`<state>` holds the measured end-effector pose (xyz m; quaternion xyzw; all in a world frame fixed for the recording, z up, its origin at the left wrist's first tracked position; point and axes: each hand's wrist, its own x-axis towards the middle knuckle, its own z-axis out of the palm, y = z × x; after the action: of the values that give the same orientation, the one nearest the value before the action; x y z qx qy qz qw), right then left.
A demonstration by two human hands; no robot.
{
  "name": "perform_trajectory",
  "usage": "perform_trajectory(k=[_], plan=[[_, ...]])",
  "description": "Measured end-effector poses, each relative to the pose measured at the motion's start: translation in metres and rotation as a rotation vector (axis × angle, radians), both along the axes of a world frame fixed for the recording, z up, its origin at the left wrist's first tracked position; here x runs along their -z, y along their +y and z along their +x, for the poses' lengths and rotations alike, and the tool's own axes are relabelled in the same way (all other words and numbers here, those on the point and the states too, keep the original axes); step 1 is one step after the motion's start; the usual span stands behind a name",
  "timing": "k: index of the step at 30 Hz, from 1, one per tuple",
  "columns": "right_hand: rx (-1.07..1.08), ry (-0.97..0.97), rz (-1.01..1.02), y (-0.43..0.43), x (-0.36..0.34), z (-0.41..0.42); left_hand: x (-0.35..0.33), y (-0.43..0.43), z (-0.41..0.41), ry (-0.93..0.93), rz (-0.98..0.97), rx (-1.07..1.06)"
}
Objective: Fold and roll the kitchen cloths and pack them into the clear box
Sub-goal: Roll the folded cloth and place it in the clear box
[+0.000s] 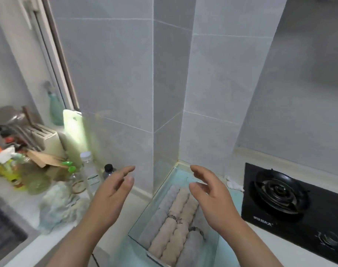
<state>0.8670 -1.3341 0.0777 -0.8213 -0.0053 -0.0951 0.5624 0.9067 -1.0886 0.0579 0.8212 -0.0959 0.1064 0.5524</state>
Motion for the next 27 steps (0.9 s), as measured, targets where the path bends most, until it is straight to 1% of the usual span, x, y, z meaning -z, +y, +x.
perform_trajectory(k=[3,8,15,21,25,27], plan=[[-0.124,0.012,0.023,0.026,0.004,0.000,-0.004,0.036,-0.037,-0.001,0.079,-0.157],[-0.356,0.011,0.070,0.103,0.008,0.002,-0.012,0.109,-0.115,0.043,0.049,-0.438],[-0.722,0.013,0.059,0.223,-0.001,-0.034,-0.017,0.192,-0.229,0.041,0.045,-0.787],[-0.965,0.028,0.034,0.320,0.003,-0.094,-0.013,0.249,-0.334,0.068,0.023,-1.003],[-1.105,0.024,0.008,0.382,0.003,-0.151,-0.011,0.286,-0.415,0.046,0.024,-1.116],[-1.167,-0.010,-0.004,0.413,0.000,-0.184,-0.013,0.306,-0.456,0.038,0.008,-1.173]])
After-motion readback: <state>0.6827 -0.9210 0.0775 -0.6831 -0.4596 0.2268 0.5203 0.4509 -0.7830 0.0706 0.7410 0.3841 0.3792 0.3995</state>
